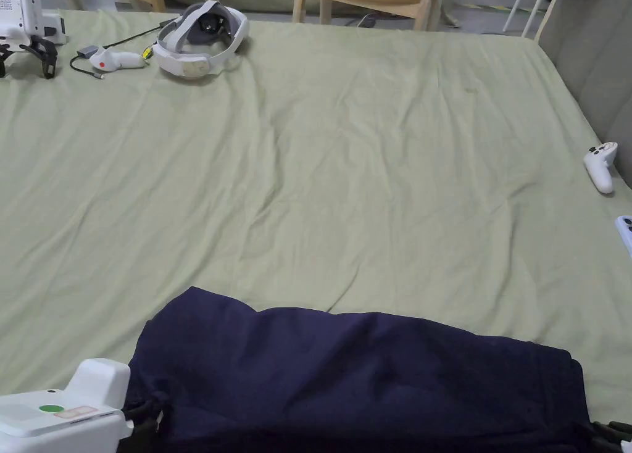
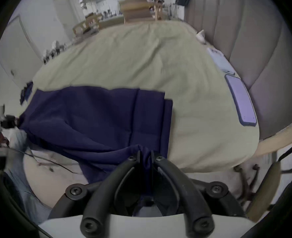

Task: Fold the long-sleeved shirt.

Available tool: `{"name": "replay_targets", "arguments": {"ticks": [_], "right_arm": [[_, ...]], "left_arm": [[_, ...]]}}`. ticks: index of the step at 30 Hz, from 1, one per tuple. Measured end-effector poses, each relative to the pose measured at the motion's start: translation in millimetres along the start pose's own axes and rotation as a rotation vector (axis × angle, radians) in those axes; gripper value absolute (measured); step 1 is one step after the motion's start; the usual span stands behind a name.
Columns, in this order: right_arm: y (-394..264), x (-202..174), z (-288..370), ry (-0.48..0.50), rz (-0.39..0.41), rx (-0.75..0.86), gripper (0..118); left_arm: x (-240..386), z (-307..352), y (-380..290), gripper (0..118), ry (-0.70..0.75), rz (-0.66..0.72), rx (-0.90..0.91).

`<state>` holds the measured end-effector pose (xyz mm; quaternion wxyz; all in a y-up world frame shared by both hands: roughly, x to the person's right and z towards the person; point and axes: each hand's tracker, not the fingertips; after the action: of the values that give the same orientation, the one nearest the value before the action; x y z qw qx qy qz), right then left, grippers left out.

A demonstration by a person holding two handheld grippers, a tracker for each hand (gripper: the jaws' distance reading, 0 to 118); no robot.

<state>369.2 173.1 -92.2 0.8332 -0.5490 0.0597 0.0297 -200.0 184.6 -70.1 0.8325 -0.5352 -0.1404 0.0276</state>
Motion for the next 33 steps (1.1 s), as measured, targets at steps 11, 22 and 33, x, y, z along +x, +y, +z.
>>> {"name": "replay_targets", "arguments": {"ticks": [11, 22, 33], "right_arm": [[8, -5, 23, -0.135, 0.015, 0.218, 116], [59, -143, 71, -0.13, -0.002, 0.93, 9], [71, -190, 73, -0.056, 0.082, 0.947, 0]], "left_arm": [[8, 24, 16, 101, 0.074, -0.017, 0.108], [81, 59, 83, 5, 0.325, 0.049, 0.778], [-22, 50, 83, 69, -0.065, 0.237, 0.484]]}}
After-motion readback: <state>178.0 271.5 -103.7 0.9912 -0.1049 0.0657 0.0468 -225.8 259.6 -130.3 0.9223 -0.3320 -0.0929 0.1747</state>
